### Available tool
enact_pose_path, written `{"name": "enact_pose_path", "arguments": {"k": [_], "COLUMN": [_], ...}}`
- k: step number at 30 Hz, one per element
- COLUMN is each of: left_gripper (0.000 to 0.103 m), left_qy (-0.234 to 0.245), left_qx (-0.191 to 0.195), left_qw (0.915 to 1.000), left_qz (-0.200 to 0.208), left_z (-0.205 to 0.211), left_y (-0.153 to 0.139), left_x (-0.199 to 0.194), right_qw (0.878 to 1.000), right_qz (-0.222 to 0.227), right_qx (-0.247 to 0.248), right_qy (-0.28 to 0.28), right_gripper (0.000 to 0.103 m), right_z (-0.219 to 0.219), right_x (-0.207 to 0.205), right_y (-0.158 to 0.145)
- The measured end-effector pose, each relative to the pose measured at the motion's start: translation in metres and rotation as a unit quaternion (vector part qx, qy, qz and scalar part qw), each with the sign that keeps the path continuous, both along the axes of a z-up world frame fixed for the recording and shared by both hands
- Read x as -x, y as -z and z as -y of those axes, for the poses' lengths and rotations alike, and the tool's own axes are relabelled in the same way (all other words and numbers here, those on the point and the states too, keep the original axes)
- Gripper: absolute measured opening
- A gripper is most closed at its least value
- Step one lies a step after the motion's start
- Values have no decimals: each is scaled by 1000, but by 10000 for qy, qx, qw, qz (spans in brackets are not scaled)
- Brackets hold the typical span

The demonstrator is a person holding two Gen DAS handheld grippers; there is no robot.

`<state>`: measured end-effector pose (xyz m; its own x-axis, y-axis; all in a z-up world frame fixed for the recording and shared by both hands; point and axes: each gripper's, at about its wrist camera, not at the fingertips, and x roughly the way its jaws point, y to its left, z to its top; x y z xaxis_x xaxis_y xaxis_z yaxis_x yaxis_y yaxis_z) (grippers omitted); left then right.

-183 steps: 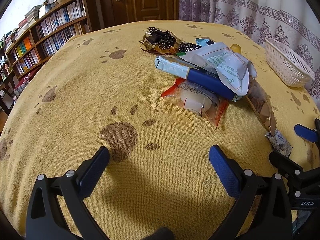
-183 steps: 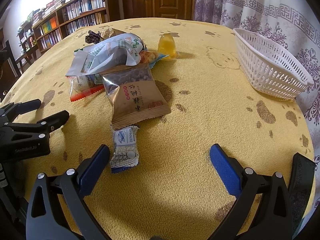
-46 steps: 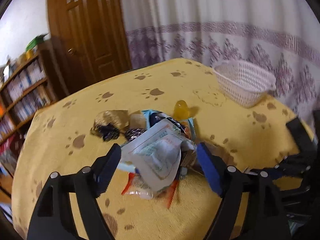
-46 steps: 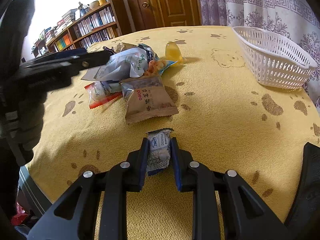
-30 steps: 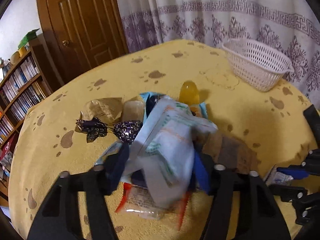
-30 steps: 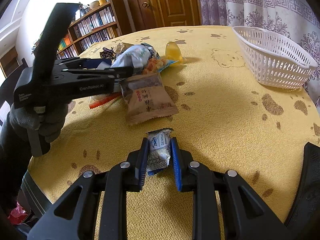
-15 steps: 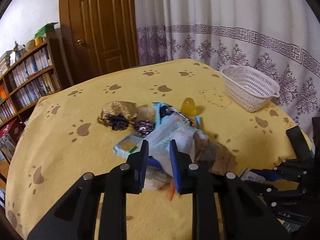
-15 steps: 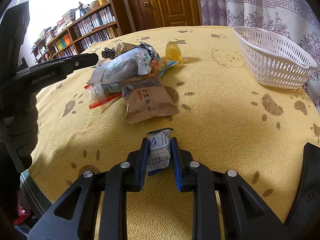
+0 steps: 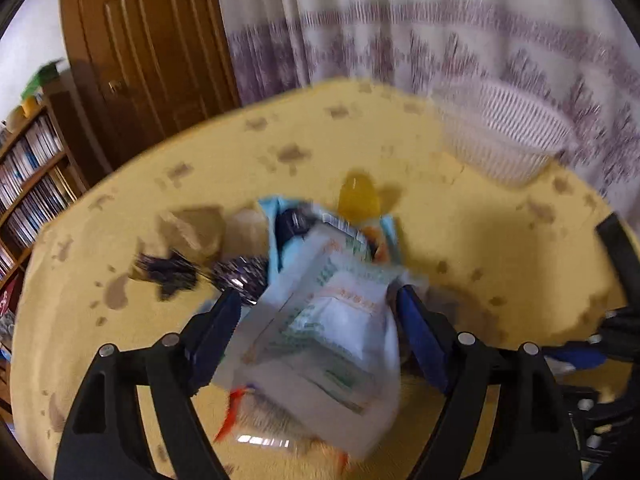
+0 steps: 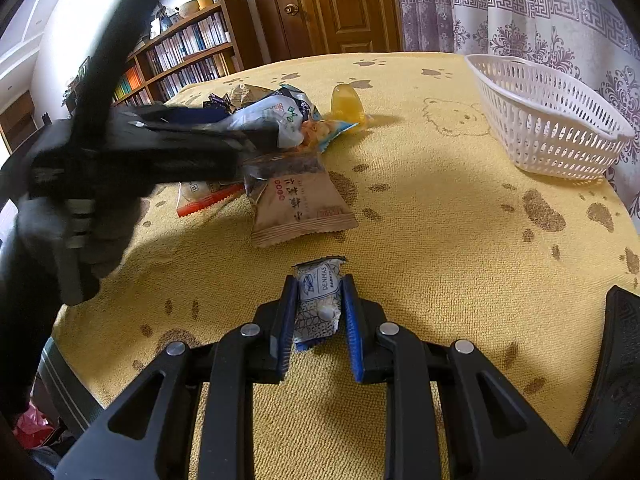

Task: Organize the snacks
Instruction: 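Grasp the white plastic bag with the left gripper while the right gripper holds the candy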

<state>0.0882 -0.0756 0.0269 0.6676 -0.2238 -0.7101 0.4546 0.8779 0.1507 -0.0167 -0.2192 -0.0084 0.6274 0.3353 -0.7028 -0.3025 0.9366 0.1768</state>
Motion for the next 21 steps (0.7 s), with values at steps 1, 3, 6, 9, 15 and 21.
{"name": "enact_pose_path", "arguments": {"k": [1,3,6,9,15,21], "left_gripper": [76,59,43,35,35,35], "left_qy": [-17,-34,-68,-99,-422,-746], "left_qx": [23,98,228,340,940,1041], "left_qw": [10000,9999,9997,9990,9936,9897], "left_qz": [-8,-24,105,264,468,636], "left_z": [1,2,3,3,-20,-39], "left_y": [5,7,3,-5,-33,-52], "left_x": [-2,0,11,26,50,66], "right_qw": [10000,10000,10000,10000,9997,9995], "right_qz": [-3,-4,-4,-3,-51,-38], "right_qx": [-9,-11,-11,-15,-222,-299], "right_qy": [-1,-2,-2,0,-1,13], "right_gripper": [23,23,23,23,23,21], "right_z": [0,0,0,0,5,9], "right_x": [0,0,0,0,-1,-1], "right_y": [0,0,0,0,0,-2]}}
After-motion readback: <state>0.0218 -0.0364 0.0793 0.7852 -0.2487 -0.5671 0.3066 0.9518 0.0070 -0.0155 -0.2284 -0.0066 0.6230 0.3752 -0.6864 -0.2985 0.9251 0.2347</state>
